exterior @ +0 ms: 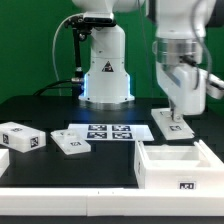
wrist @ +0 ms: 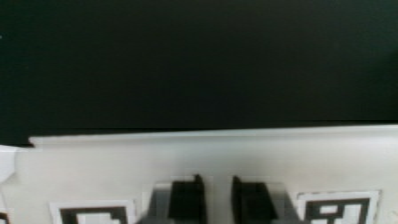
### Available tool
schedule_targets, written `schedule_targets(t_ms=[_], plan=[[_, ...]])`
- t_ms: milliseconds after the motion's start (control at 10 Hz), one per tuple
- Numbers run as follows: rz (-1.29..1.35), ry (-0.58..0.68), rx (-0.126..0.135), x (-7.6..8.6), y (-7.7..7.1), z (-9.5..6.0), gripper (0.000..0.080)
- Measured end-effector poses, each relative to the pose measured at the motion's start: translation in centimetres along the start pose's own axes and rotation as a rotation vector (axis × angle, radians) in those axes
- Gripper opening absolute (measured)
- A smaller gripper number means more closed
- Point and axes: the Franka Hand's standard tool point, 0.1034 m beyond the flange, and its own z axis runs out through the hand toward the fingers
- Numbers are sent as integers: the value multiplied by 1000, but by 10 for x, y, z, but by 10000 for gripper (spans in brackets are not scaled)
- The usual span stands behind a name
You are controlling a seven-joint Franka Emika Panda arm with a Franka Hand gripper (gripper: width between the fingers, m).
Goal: Assemble cabinet
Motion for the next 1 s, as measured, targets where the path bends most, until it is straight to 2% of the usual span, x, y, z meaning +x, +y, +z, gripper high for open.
schedule_targets(t_ms=[200, 300, 500, 600, 700, 900, 1000], plan=[[71, 67, 0, -9, 3, 4, 64], [68, 102, -23, -18, 8, 6, 64], [51, 128, -34, -33, 11, 12, 64], [34, 117, -37, -32, 10, 12, 64], [16, 115, -34, -25, 6, 7, 64], [6, 99, 5, -14, -5, -8, 64], [3, 102, 1, -15, -3, -6, 64]])
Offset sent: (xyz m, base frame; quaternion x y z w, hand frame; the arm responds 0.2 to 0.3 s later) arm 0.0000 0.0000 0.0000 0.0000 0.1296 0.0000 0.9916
